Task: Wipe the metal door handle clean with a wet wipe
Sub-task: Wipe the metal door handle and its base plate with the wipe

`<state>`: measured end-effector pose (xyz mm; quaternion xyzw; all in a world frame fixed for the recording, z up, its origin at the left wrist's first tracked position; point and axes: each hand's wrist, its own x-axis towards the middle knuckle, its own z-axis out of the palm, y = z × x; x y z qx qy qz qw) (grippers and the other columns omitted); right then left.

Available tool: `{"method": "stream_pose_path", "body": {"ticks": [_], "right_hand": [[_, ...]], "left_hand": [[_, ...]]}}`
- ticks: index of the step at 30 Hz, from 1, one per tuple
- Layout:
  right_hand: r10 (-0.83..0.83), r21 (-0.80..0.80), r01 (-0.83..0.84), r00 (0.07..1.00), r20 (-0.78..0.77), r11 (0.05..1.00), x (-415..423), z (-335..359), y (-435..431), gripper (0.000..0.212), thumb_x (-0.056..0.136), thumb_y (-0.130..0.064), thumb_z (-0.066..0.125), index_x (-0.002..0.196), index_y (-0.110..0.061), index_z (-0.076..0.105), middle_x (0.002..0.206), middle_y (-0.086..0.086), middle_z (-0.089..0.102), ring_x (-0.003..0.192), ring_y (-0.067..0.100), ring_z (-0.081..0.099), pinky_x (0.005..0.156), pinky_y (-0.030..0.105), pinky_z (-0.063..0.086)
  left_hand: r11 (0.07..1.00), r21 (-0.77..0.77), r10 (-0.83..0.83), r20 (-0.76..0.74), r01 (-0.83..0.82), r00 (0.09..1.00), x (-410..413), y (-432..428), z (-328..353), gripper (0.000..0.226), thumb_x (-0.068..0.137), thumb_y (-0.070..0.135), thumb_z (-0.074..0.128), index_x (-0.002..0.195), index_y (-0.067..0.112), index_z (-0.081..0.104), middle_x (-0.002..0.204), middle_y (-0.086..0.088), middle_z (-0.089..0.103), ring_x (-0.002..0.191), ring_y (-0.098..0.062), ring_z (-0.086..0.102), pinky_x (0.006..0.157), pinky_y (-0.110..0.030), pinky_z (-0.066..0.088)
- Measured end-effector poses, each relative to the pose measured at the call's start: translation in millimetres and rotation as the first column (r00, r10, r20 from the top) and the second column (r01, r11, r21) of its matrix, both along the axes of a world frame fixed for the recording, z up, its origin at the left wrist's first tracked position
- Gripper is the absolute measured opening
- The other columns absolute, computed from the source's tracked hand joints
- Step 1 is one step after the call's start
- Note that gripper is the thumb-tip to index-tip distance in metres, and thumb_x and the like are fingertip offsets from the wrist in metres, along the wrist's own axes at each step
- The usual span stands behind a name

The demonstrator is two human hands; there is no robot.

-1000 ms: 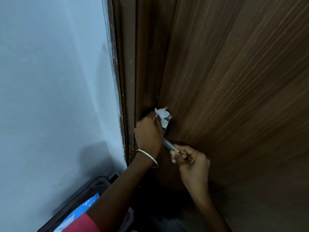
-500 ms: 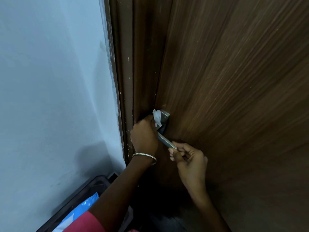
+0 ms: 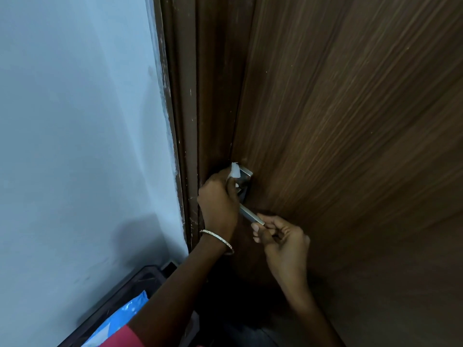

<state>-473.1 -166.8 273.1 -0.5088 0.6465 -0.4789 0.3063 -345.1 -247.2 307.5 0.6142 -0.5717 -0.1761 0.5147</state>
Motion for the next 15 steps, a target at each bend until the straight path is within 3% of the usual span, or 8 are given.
{"method": "stream_pose_path", "body": {"ticks": [4, 8, 12, 15], "right_hand": [[-0.002, -0.002, 0.002, 1.0, 0.005, 1.0, 0, 0, 0, 0.022, 0.087, -0.012, 0.076, 0.106, -0.022, 0.077, 0.082, -0.01, 0.078, 0.074, 0.002, 0.075, 0.072, 0.029, 0.064], [-0.002, -0.003, 0.002, 1.0, 0.005, 1.0, 0, 0, 1, 0.023, 0.087, -0.012, 0.076, 0.106, -0.024, 0.076, 0.082, -0.013, 0.078, 0.073, 0.002, 0.074, 0.071, 0.029, 0.064], [0.0, -0.02, 0.0, 1.0, -0.001, 1.0, 1, -1, 1, 0.023, 0.087, -0.013, 0.076, 0.106, -0.025, 0.076, 0.082, -0.014, 0.077, 0.072, 0.002, 0.074, 0.07, 0.025, 0.063], [-0.003, -0.013, 0.003, 1.0, 0.001, 1.0, 0, -1, 0, 0.023, 0.086, -0.013, 0.077, 0.105, -0.027, 0.076, 0.082, -0.015, 0.077, 0.071, 0.001, 0.074, 0.069, 0.023, 0.062]], "left_hand": [[0.995, -0.092, 0.028, -0.108, -0.038, 0.994, 0, -8, 4, 0.02, 0.095, 0.016, 0.061, 0.112, 0.015, 0.071, 0.102, 0.001, 0.076, 0.089, -0.013, 0.071, 0.08, -0.035, 0.059], [0.985, -0.173, 0.019, -0.033, -0.025, 0.999, -1, -12, -7, 0.021, 0.095, 0.008, 0.059, 0.111, 0.01, 0.072, 0.106, -0.004, 0.075, 0.094, -0.017, 0.07, 0.086, -0.033, 0.057], [0.993, -0.101, 0.06, 0.025, -0.058, 0.998, -1, -8, -25, 0.019, 0.095, 0.008, 0.057, 0.107, 0.006, 0.071, 0.096, -0.009, 0.074, 0.084, -0.024, 0.07, 0.073, -0.02, 0.046], [0.992, -0.121, 0.022, 0.023, -0.019, 1.0, -1, -7, -33, 0.02, 0.099, 0.012, 0.05, 0.106, 0.007, 0.068, 0.095, -0.007, 0.072, 0.082, -0.019, 0.065, 0.068, -0.017, 0.037]]}}
